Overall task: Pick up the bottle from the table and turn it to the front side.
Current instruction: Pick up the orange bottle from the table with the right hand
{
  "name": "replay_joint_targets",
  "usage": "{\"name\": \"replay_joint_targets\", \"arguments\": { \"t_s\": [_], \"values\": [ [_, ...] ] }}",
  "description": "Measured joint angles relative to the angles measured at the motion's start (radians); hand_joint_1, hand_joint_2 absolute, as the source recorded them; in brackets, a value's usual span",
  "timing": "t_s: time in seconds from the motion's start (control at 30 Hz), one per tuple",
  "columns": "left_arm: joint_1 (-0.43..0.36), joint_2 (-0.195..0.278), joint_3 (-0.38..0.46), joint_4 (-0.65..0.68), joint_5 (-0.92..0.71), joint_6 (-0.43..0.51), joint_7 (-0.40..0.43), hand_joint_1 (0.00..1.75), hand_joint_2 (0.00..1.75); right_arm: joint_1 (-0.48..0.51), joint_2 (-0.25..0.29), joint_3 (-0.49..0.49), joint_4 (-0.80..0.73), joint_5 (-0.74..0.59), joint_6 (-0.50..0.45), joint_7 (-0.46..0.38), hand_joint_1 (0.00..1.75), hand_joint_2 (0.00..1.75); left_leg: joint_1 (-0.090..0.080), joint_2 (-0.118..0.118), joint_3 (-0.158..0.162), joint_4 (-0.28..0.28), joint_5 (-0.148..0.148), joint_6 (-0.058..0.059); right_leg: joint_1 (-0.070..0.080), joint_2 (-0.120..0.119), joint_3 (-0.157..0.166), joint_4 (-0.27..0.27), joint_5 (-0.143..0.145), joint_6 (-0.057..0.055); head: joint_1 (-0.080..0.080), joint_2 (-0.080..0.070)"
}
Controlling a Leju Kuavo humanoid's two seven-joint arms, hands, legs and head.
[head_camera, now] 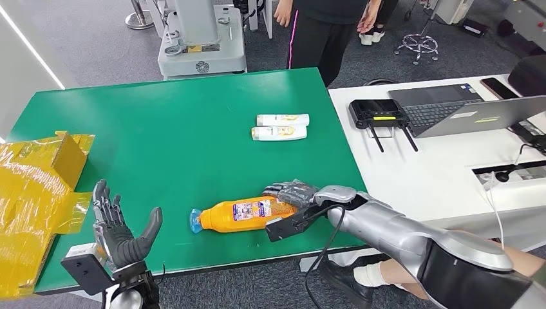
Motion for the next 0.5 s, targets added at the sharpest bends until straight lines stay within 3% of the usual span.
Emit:
{"name": "replay_joint_targets", "arguments": {
  "t_s": [0.5],
  "values": [
    [0.012,0.0,-0.02,0.0,-0.002,0.004,0.0,0.0,1.75,0.075,-0.027,-0.113,-0.06,0.041,-0.036,-0.017,1.75,1.75,0.0,0.001,0.002,0.0,-0.001,0.0,0.0,0.001,0.002,0.0,0.0,0.0,0.0,0.0]
  ]
}}
